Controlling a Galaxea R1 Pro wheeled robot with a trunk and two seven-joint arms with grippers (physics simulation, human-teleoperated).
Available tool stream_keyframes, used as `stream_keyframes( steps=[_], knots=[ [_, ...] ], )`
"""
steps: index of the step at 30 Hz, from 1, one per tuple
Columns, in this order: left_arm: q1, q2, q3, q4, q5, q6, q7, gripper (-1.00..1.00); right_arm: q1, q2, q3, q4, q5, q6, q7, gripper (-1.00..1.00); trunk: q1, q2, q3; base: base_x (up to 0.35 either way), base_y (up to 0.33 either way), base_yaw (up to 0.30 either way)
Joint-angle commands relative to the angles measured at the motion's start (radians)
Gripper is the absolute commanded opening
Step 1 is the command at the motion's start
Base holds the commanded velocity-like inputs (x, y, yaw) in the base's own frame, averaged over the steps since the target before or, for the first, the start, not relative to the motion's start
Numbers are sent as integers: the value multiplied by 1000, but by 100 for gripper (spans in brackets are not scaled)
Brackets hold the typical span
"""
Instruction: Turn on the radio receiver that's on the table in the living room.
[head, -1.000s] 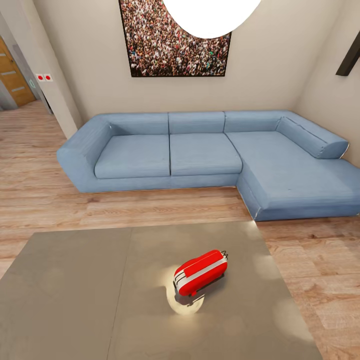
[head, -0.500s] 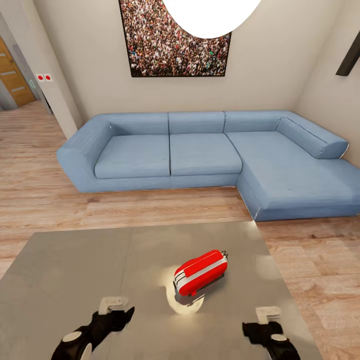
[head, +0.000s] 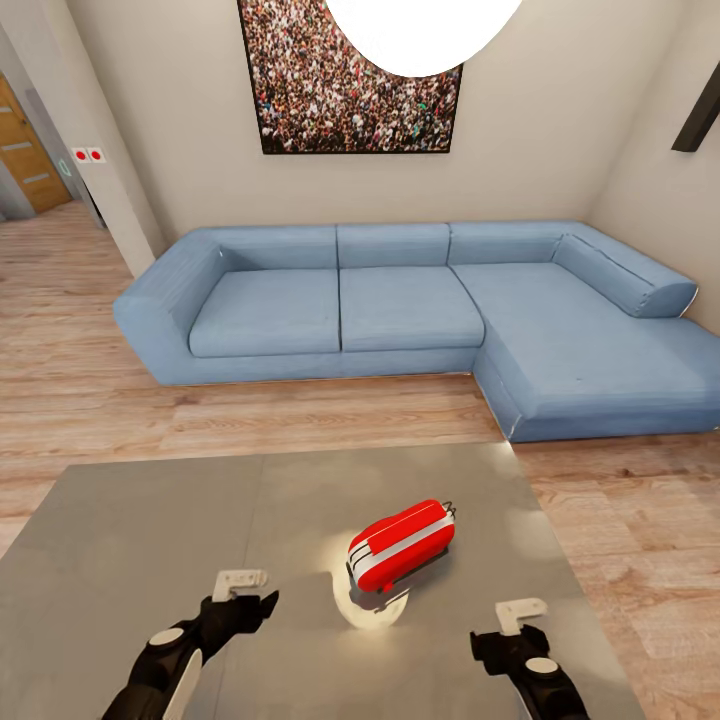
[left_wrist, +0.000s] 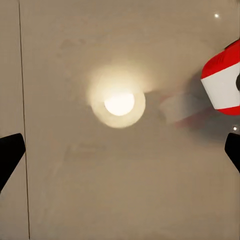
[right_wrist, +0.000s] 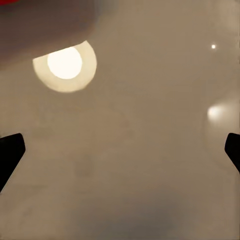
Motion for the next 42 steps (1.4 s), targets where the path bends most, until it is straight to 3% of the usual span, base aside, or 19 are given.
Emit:
stream_keyframes(
  steps=[1,23,28,32,37,42],
  knots=[
    [-1,0,-1,0,0,-1,0,100,0,1,4,-1,1,0,0,100,0,0,0,0,0,0],
    [0,-3,-3,1,0,-1,1,100,0,0,4,-4,10,-5,-13,100,0,0,-27,0,0,0],
    [-1,-8,-4,1,-1,1,1,100,0,0,4,-32,63,-5,-13,100,0,0,-35,0,0,0],
    [-1,-23,-5,3,-14,2,1,100,-3,-5,2,-41,66,-4,-13,100,0,0,-41,0,0,20],
    [-3,-49,-5,24,-70,2,1,100,-100,-8,1,-28,60,1,-5,100,0,0,-49,0,0,78],
    [-3,-56,-5,28,-91,2,1,100,-140,-6,1,-29,64,4,0,100,0,0,-57,0,0,87]
  ],
)
